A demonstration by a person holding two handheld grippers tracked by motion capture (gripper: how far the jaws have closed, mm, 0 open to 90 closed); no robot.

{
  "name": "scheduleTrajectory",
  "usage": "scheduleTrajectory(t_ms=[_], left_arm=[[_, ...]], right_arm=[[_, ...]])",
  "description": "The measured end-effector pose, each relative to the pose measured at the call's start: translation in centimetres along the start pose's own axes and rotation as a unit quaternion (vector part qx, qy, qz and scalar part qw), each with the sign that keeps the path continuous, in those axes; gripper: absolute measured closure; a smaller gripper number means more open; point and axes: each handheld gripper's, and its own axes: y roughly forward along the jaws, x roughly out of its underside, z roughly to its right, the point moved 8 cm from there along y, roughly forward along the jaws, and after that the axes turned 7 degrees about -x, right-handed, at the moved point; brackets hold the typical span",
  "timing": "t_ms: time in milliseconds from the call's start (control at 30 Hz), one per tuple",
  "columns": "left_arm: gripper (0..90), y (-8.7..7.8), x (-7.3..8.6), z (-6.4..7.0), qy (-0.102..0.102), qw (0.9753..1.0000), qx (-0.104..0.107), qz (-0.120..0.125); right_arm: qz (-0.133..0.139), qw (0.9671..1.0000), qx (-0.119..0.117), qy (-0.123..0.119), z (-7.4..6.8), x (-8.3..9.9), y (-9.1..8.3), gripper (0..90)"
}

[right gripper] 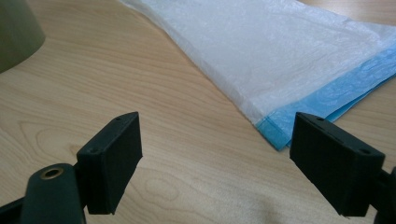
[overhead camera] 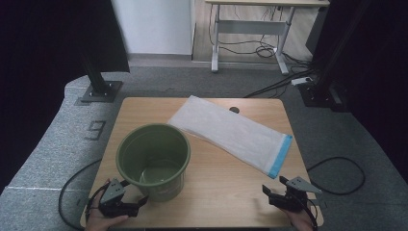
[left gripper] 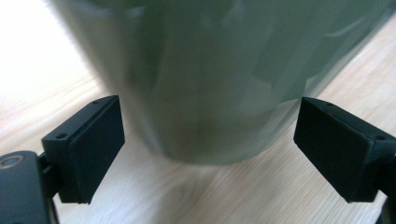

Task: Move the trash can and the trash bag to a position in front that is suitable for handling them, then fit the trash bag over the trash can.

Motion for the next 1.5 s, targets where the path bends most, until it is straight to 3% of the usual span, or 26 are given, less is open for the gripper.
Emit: scheduleTrajectory(t_ms=[300, 467, 700, 833, 967, 1067, 1200, 1267, 1333, 1467, 1500], left_arm=[[7.8, 2.5, -2.5, 1.3, 0.024, 0.9995, 0.016, 0.006], [11.7, 4.5, -3.9, 2.2, 0.034, 0.9992, 0.017, 0.009], [14.6, 6.3, -5.7, 3.3, 0.028, 0.9993, 0.021, 0.017], [14.6, 7.6, -6.6, 4.2, 0.025, 0.999, 0.033, 0.018], [14.6, 9.0, -7.6, 5.4, 0.033, 0.9986, 0.039, 0.016], [14.6, 9.2, -7.5, 5.6, 0.038, 0.9986, 0.036, 0.01], [14.5, 8.4, -6.9, 4.9, 0.047, 0.9988, 0.015, 0.006], [14.5, 7.1, -6.0, 3.2, 0.036, 0.9992, -0.019, -0.002], [14.4, 6.8, -5.7, 2.7, 0.032, 0.9992, -0.026, -0.004], [14.4, 5.7, -3.8, 0.1, 0.011, 0.998, -0.057, -0.024], [14.4, 5.7, -3.8, 0.1, 0.011, 0.998, -0.057, -0.024]], right_arm=[[0.005, 0.9999, -0.016, -0.002, -0.5, -0.4, 0.1, 17.5], [0.007, 0.9994, -0.029, -0.018, -1.1, -1.1, 0.5, 18.1], [0.017, 0.999, -0.033, -0.024, -1.8, -1.4, -0.1, 18.6], [0.014, 0.9987, -0.04, -0.027, -2.0, -1.4, -0.1, 18.6], [0.015, 0.9986, -0.043, -0.029, -1.9, -1.4, -0.1, 18.8], [0.015, 0.9988, -0.038, -0.027, -1.7, -1.2, -0.3, 19.7], [0.017, 0.9991, -0.03, -0.026, -1.6, -1.2, -0.4, 20.8], [0.017, 0.9992, -0.019, -0.029, -1.6, -1.4, -0.4, 21.1], [0.014, 0.9992, -0.007, -0.036, -1.7, -1.5, -0.1, 21.0], [-0.003, 0.9989, 0.009, -0.047, -1.6, -2.2, 1.5, 21.1], [-0.003, 0.9989, 0.009, -0.047, -1.6, -2.2, 1.5, 21.1]])
